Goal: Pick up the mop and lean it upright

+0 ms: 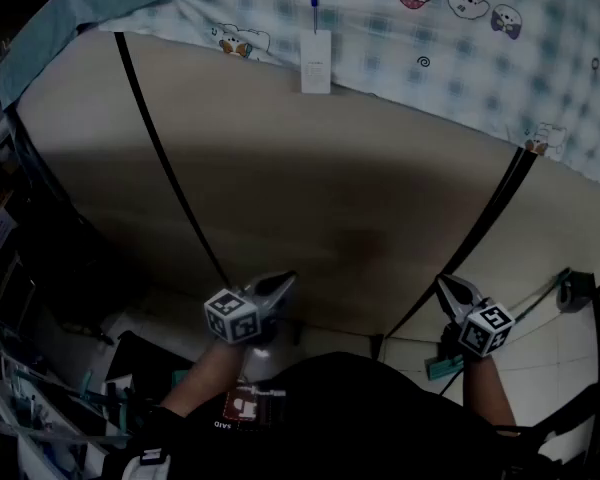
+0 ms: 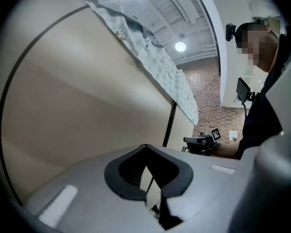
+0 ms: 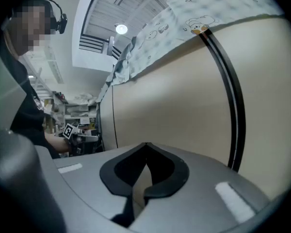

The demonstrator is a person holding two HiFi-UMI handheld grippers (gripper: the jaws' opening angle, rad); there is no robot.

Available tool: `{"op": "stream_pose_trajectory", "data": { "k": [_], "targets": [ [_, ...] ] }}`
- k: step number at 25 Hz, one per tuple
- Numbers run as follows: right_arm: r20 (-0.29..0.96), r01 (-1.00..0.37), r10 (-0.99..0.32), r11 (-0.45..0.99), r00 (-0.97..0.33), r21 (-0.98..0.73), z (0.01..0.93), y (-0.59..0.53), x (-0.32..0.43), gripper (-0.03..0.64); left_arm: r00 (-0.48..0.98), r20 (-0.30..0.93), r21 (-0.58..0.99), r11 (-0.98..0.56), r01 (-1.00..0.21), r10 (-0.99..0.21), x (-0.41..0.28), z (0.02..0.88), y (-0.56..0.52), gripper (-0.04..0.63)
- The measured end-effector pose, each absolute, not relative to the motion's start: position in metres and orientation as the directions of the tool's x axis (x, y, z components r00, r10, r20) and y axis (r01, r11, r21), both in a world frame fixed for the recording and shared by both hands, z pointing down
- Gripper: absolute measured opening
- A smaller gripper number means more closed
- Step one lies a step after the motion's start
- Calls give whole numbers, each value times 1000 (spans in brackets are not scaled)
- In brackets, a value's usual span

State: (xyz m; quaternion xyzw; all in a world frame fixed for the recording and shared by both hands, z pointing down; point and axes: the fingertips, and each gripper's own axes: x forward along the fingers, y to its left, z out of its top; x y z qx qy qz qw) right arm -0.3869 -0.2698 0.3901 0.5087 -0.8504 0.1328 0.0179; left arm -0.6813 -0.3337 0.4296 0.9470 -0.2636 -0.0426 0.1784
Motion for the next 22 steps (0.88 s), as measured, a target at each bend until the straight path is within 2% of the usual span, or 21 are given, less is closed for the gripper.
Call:
{"op": "stream_pose_trajectory", "data": {
  "k": [10,22],
  "targets": [
    [194,-872,-854,450,-483,-191,392,-239,-304,14,876,6,393,-805,-445,-482,-579,429,-297,2],
    [191,-907,-891,382,-412,-177,379,-233,-303,14,940,-2,406,-859,-311,-341,-551,447,-322,0]
  ]
}}
